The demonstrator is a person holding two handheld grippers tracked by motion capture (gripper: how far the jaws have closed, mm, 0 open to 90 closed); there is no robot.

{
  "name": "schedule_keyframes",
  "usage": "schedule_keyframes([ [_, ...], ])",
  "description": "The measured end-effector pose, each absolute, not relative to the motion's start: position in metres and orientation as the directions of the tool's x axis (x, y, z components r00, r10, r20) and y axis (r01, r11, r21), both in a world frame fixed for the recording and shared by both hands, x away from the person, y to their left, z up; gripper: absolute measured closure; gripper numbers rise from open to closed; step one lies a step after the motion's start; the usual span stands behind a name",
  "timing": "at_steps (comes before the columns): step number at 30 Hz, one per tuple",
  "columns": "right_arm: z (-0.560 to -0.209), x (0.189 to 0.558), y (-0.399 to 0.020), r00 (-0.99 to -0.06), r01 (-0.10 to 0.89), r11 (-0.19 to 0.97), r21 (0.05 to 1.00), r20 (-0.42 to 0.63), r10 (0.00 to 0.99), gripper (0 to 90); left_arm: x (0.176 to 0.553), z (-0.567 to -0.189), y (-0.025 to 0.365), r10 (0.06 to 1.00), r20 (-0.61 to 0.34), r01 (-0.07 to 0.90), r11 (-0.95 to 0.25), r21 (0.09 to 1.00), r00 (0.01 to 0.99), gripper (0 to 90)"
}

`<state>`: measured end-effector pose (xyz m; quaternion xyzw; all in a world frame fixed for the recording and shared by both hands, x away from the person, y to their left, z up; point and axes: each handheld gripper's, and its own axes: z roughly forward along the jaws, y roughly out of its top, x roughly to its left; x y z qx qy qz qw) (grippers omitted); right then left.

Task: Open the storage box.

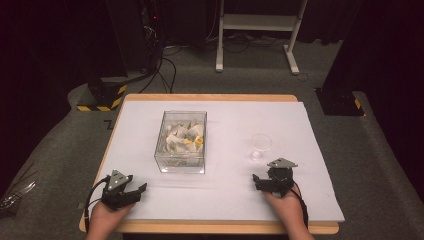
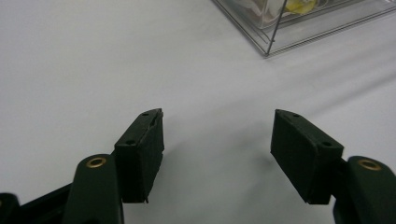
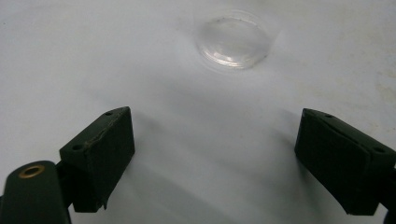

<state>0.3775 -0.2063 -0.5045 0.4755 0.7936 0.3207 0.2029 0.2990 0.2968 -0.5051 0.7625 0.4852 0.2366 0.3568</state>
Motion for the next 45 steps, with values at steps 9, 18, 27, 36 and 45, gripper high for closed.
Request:
schedule_keyframes([
  [9, -0.505, 0.377, -0.206, -0.464, 0.623, 0.343, 0.702, -0.021, 0.886, 11.8, 0.295, -0.5, 0.292, 0.898, 0.018, 0.548, -0.283, 0.787, 0.439, 35.6],
  [18, -0.505, 0.377, -0.206, -0.464, 0.623, 0.344, 0.703, -0.022, 0.885, 11.9, 0.293, -0.496, 0.285, 0.886, 0.015, 0.525, -0.289, 0.8, 0.463, 36.0],
  [27, -0.505, 0.377, -0.206, -0.465, 0.622, 0.345, 0.703, -0.022, 0.885, 11.9, 0.29, -0.493, 0.277, 0.87, 0.008, 0.509, -0.296, 0.808, 0.493, 36.2],
  [36, -0.505, 0.377, -0.206, -0.464, 0.623, 0.344, 0.703, -0.022, 0.885, 11.9, 0.289, -0.492, 0.27, 0.859, -0.004, 0.503, -0.296, 0.812, 0.511, 36.4],
  [45, -0.505, 0.377, -0.206, -0.465, 0.622, 0.344, 0.703, -0.022, 0.885, 12.0, 0.291, -0.491, 0.263, 0.849, -0.025, 0.497, -0.285, 0.82, 0.528, 37.1],
])
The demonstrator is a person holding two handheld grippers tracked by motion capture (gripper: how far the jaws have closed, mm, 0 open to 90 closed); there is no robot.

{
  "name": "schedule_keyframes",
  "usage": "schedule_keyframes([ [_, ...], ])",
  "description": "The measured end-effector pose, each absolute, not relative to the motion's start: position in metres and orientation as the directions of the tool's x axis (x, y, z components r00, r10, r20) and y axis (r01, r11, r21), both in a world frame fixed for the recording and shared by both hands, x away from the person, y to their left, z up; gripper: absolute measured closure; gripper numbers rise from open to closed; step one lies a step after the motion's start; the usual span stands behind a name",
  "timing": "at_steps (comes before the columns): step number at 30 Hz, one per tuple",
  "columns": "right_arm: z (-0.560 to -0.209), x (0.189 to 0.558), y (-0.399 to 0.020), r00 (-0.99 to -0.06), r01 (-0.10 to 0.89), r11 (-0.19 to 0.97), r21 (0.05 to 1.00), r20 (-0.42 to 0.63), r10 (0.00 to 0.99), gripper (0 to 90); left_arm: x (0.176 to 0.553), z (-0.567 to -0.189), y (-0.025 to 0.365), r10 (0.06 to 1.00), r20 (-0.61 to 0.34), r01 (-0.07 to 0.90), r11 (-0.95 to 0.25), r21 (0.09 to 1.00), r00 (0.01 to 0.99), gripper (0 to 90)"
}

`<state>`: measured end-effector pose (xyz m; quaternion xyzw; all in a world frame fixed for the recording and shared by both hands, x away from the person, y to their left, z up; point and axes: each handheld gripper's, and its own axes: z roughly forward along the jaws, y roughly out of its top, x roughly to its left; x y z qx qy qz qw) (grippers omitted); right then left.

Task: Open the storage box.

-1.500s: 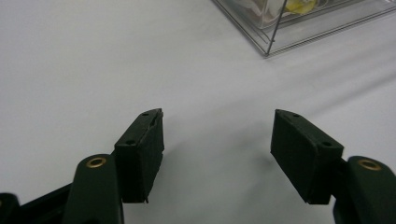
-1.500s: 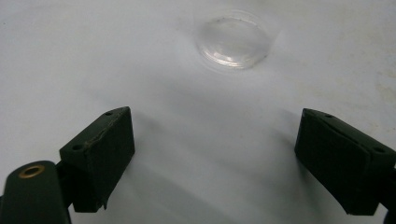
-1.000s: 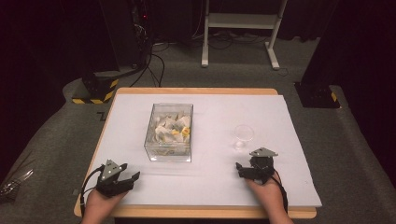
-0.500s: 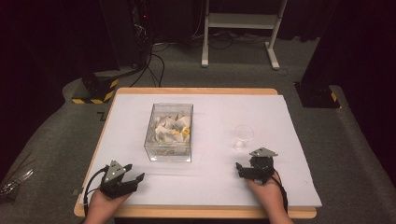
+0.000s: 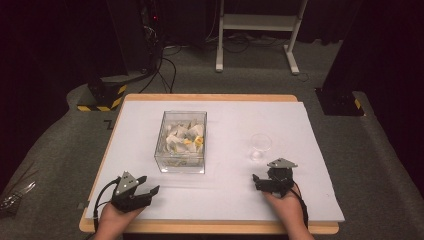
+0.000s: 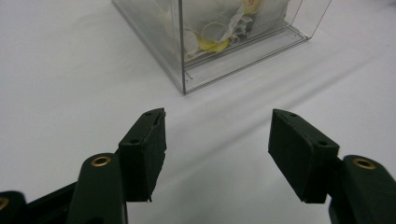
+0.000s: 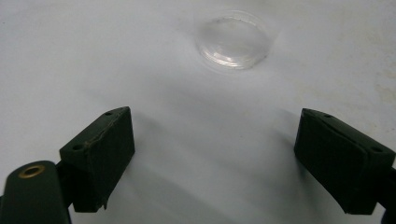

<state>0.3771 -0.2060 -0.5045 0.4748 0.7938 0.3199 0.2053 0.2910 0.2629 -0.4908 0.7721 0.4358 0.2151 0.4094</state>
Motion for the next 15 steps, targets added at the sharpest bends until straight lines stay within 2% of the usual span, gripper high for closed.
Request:
schedule_keyframes([
  [15, -0.505, 0.377, -0.206, -0.465, 0.623, 0.344, 0.703, -0.021, 0.885, 12.0, 0.292, -0.484, 0.246, 0.827, -0.085, 0.481, -0.236, 0.844, 0.556, 37.1],
])
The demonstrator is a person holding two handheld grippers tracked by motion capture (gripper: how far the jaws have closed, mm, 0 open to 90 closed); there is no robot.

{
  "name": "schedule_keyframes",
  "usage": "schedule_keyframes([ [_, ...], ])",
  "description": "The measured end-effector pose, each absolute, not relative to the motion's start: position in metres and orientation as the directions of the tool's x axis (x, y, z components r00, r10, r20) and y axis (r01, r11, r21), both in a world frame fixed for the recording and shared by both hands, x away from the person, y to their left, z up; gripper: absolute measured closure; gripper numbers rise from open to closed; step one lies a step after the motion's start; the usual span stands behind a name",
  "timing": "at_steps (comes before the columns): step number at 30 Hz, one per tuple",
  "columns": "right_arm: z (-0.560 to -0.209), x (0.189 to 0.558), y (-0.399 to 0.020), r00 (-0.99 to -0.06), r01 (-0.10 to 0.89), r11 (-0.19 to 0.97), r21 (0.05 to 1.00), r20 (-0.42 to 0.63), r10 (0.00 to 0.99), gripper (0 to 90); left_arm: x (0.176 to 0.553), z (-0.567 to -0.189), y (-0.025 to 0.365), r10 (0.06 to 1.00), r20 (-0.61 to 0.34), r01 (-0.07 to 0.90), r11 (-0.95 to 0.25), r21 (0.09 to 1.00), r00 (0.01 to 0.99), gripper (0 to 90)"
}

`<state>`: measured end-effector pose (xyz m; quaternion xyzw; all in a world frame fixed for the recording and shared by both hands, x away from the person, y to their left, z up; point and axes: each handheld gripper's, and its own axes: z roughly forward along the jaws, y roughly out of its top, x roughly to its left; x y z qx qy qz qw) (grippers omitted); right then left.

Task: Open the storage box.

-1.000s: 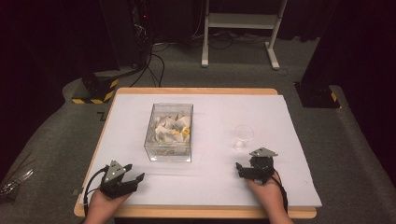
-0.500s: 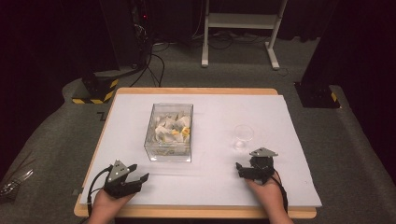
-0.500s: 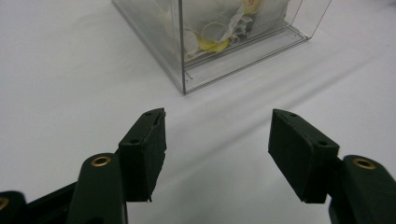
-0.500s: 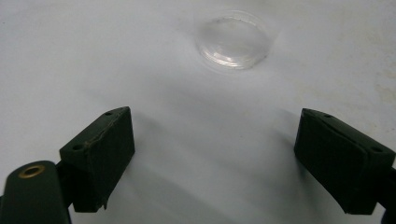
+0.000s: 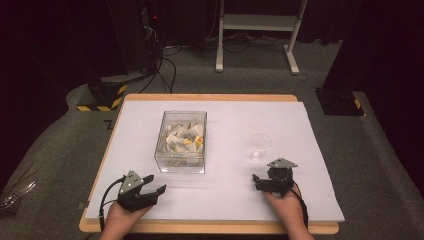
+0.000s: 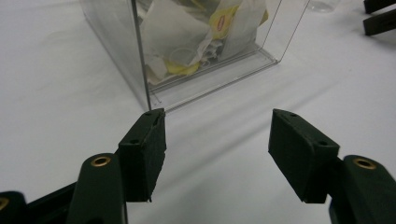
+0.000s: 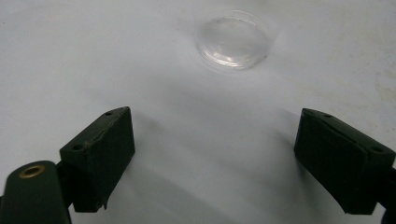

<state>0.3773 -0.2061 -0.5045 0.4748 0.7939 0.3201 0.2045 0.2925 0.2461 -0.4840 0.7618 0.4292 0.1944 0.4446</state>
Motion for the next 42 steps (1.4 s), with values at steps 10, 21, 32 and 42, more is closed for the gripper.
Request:
schedule_keyframes([
  [10, -0.505, 0.377, -0.206, -0.466, 0.622, 0.344, 0.703, -0.021, 0.885, 12.0, 0.295, -0.476, 0.234, 0.815, -0.074, 0.459, -0.245, 0.854, 0.574, 37.6],
  [21, -0.505, 0.377, -0.206, -0.467, 0.623, 0.343, 0.703, -0.018, 0.884, 12.0, 0.303, -0.472, 0.224, 0.809, -0.054, 0.437, -0.259, 0.861, 0.585, 37.2],
  [32, -0.505, 0.378, -0.206, -0.467, 0.623, 0.343, 0.703, -0.017, 0.884, 11.9, 0.318, -0.465, 0.215, 0.802, -0.063, 0.411, -0.235, 0.881, 0.594, 37.6],
  [42, -0.505, 0.377, -0.206, -0.466, 0.623, 0.343, 0.703, -0.019, 0.885, 12.0, 0.331, -0.463, 0.21, 0.809, -0.081, 0.401, -0.199, 0.894, 0.582, 38.1],
])
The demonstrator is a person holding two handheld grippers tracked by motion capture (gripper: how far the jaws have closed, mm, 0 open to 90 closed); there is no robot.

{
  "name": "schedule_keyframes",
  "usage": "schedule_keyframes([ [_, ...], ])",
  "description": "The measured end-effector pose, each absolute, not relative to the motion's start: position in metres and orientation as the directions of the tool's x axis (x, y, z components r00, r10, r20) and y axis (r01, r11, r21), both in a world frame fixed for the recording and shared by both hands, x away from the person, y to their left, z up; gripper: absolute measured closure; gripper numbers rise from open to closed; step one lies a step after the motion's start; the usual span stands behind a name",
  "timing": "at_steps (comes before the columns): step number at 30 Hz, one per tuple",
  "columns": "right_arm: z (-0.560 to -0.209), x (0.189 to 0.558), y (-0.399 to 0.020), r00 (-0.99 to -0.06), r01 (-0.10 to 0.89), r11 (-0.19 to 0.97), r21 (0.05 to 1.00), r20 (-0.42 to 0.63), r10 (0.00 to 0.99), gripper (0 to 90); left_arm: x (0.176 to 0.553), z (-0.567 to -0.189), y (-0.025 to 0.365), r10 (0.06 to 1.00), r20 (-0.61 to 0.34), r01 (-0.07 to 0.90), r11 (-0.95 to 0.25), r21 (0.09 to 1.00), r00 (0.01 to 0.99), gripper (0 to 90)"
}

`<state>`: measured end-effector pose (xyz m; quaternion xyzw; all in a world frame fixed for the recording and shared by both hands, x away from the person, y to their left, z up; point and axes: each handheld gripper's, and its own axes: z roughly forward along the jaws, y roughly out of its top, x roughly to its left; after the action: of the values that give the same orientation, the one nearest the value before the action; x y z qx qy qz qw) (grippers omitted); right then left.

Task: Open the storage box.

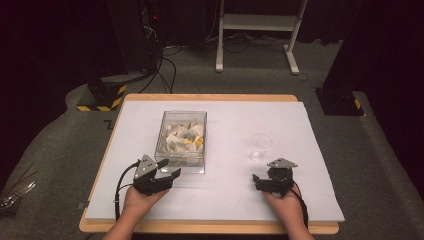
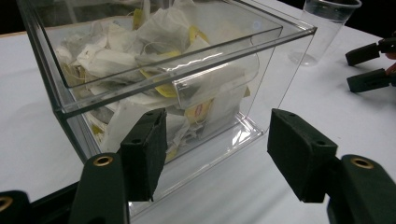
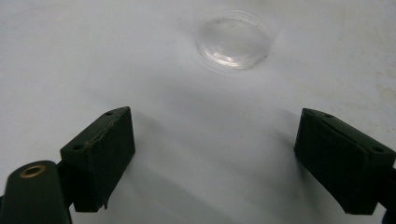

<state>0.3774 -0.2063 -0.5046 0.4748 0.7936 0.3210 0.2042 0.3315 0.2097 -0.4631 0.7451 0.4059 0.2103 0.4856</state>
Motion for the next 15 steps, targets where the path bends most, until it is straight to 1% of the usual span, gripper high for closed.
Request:
schedule_keyframes([
  [6, -0.5046, 0.377, -0.206, -0.465, 0.622, 0.344, 0.704, -0.023, 0.885, 12.1, 0.3369, -0.4645, 0.2097, 0.805, -0.075, 0.387, -0.199, 0.9, 0.588, 38.7],
  [15, -0.5047, 0.3768, -0.2057, -0.463, 0.621, 0.344, 0.704, -0.025, 0.886, 12.2, 0.342, -0.4658, 0.21, 0.802, -0.099, 0.366, -0.155, 0.917, 0.589, 40.3],
])
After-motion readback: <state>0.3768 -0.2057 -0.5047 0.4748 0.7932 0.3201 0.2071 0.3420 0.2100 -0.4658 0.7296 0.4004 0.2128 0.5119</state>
